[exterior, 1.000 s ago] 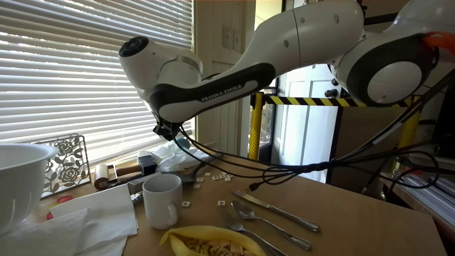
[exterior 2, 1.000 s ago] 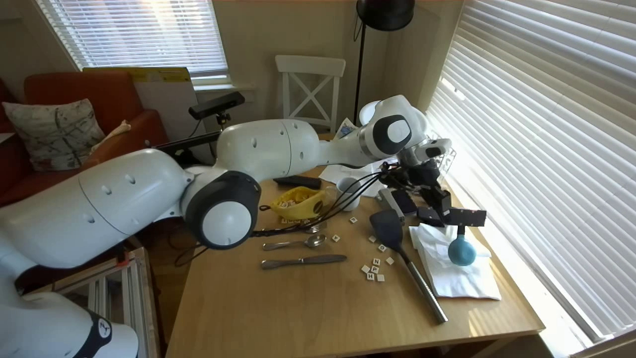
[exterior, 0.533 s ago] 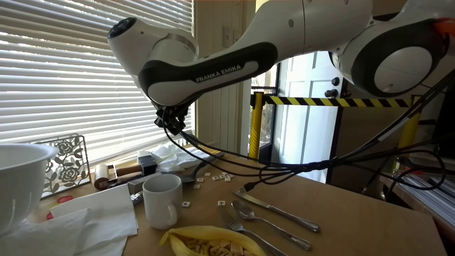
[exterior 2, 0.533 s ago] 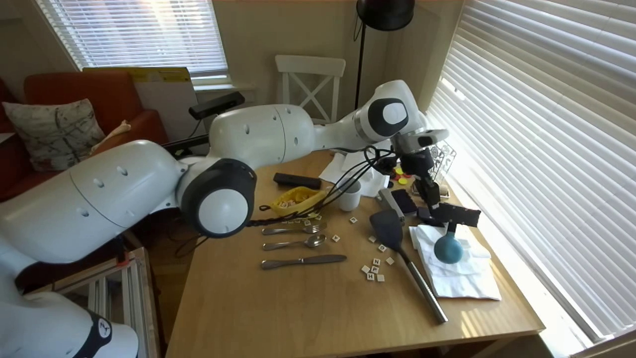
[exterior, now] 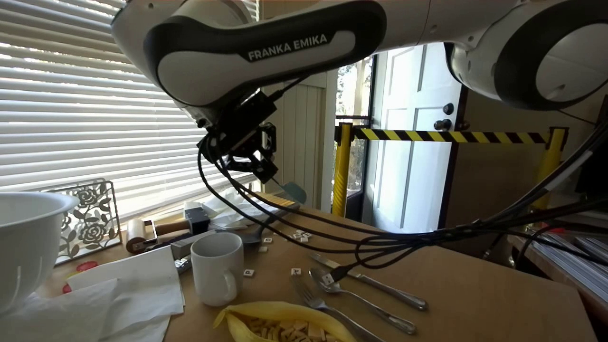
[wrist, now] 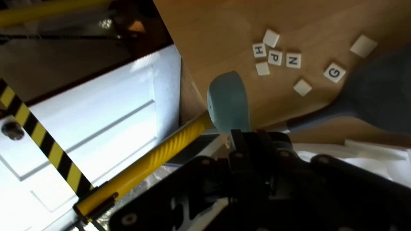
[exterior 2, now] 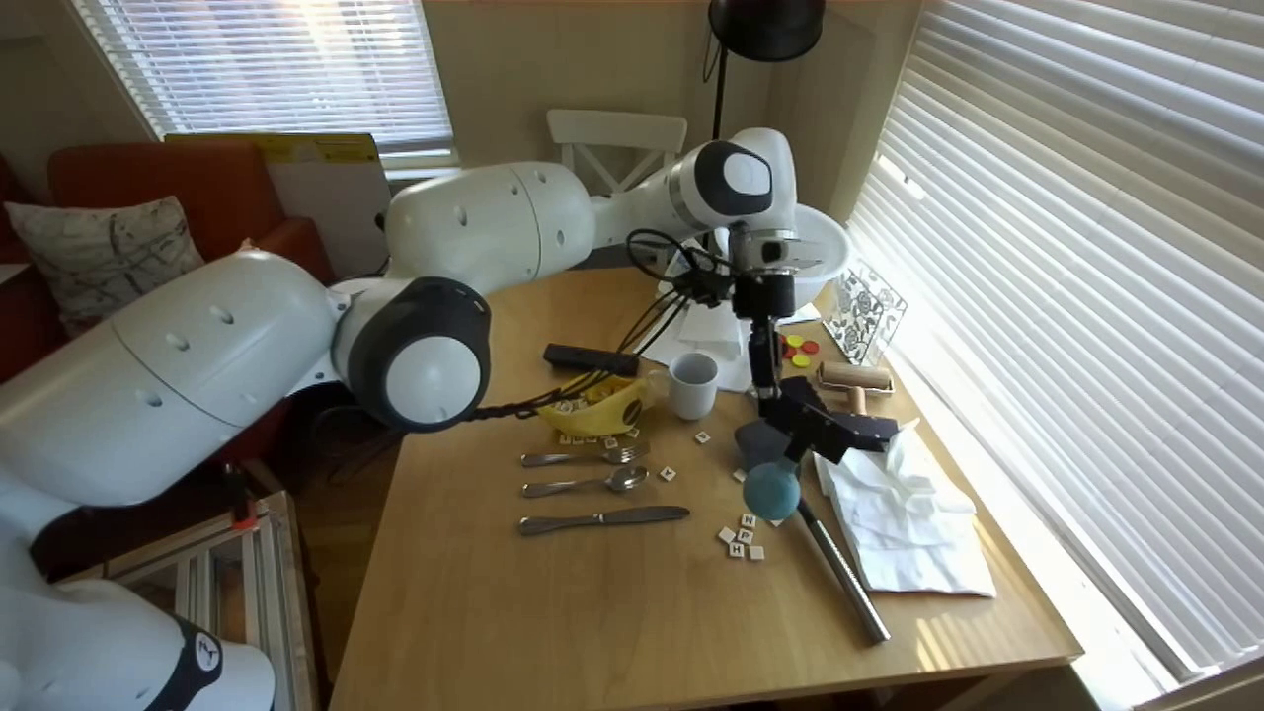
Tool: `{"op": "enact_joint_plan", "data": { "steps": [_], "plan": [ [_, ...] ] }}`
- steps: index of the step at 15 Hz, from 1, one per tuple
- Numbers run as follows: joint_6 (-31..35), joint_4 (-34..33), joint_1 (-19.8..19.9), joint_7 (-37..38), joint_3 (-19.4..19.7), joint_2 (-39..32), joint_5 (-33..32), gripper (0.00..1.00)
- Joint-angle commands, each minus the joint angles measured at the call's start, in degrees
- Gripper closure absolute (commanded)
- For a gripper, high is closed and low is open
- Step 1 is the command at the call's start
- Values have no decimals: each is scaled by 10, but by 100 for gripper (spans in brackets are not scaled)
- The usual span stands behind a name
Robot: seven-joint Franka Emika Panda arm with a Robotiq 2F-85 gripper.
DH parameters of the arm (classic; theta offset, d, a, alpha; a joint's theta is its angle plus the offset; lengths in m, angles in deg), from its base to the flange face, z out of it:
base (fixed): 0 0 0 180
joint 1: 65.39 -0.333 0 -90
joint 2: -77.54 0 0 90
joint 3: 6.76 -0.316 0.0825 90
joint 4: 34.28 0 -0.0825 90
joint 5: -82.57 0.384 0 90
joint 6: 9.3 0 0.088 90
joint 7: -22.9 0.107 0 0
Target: Move the blue and black object to the table
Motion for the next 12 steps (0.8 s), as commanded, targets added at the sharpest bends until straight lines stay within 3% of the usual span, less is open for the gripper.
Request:
{"op": "enact_joint_plan", "data": {
  "steps": [1,5,8,12],
  "plan": [
    [-84,0,6,86,-26,11,36,97],
    [-156,5,36,153,-52,8,77,97],
    [-194,12,75,161,-73,6,108,97],
    [-139,10,127,83,-95,4,124,97]
  ]
}}
